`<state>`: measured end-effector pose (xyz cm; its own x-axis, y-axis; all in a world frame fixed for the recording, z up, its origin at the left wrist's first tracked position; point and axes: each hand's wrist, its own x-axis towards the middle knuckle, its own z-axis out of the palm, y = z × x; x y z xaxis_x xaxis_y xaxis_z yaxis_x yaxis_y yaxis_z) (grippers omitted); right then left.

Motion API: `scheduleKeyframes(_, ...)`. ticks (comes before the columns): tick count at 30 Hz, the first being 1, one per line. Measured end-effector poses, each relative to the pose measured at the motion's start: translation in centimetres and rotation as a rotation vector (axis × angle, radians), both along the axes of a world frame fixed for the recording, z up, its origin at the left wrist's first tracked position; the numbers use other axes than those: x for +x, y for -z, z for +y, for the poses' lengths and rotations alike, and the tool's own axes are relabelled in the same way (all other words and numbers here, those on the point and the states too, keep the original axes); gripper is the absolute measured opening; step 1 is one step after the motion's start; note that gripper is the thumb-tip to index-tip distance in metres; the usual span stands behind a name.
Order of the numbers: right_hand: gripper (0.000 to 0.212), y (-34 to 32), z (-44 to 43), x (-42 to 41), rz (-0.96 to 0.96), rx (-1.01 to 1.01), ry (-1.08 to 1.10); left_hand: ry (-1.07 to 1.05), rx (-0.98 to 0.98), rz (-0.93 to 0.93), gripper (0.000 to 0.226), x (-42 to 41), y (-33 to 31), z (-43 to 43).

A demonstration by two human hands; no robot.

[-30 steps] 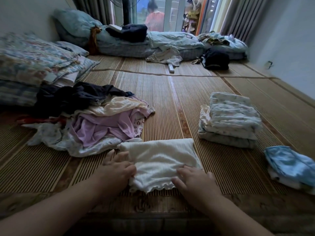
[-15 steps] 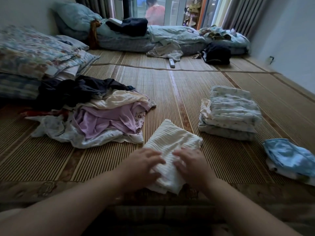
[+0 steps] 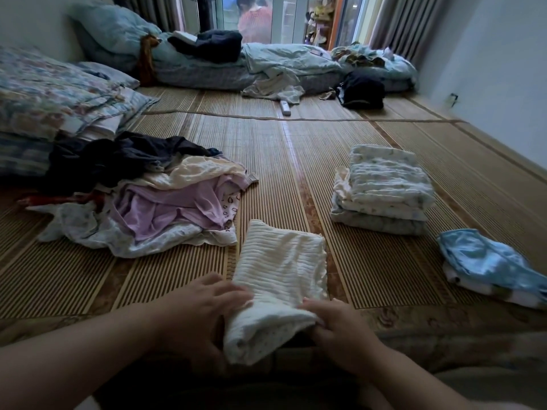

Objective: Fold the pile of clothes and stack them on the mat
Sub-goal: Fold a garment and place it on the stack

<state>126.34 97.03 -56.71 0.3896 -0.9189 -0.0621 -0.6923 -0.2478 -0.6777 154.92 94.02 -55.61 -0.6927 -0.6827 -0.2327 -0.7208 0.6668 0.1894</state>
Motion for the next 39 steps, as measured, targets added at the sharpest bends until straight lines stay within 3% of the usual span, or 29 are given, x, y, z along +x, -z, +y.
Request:
scheduleKeyframes(2,0.020,-1.4,-0.6,0.2,-0.204,0.098,0.088,-0.063,-0.058,0.173,0.086,-0.7,0.8,-1.6)
scheduleKeyframes(4,0.015,-3.1,-1.9,0.2,-0.351,0.171,0.142,-0.105,-0.109,0.372,0.046,-1.6,1.1,-3.5)
scheduleKeyframes(6,0.014,-4.4,-3.8,0.2,-0.457,0.247,0.212,-0.304,0.031,0.555,0.027,-2.9,0.5,-4.9)
scheduleKeyframes(8,0.016,-5.5,-6.2,0.4,-0.484,0.286,0.376,-0.592,0.199,0.769,0.032,-4.4,-0.5,-6.3)
scheduleKeyframes(9,0.019,-5.6,-7.5,0.5,-0.507,0.318,0.476,-0.707,0.222,0.786,0.038,-5.1,-0.9,-7.1)
scheduleKeyframes(11,0.031,-5.2,-9.8,0.7,-0.524,0.397,0.626,-0.852,0.228,0.605,0.042,-5.8,-0.8,-8.7)
scheduleKeyframes(13,0.048,-3.9,-11.1,0.8,-0.376,0.441,0.676,-0.957,0.263,0.448,0.033,-6.1,-0.6,-9.4)
scheduleKeyframes(16,0.060,-1.9,-11.3,0.8,-0.019,0.450,0.666,-1.031,0.347,0.407,0.041,-5.8,0.4,-10.1)
scheduleKeyframes(20,0.060,-0.8,-11.6,1.4,0.102,0.405,0.628,-1.092,0.439,0.457,0.054,-6.2,0.4,-11.2)
scheduleKeyframes(25,0.054,-1.3,-12.3,1.8,-0.086,0.342,0.614,-1.238,0.636,0.688,0.074,-6.7,0.1,-12.0)
scheduleKeyframes(28,0.060,-1.3,-12.2,1.8,-0.360,0.405,0.589,-1.283,0.810,0.852,0.049,-6.8,0.0,-11.8)
scheduleKeyframes(30,0.047,-1.3,-12.2,1.9,-0.486,0.476,0.651,-1.297,0.915,0.907,0.037,-6.9,0.1,-11.4)
scheduleKeyframes(33,0.036,-1.2,-12.1,1.6,-0.476,0.504,0.738,-1.263,0.993,0.927,0.039,-7.0,0.0,-10.8)
scheduleKeyframes(37,0.031,-2.1,-11.7,0.1,-0.481,0.336,0.728,-1.188,0.883,0.978,0.035,-8.1,-1.4,-11.0)
scheduleKeyframes(39,0.033,-3.5,-11.9,-1.5,-0.575,0.263,0.688,-1.123,0.803,1.021,0.033,-9.6,-2.9,-11.8)
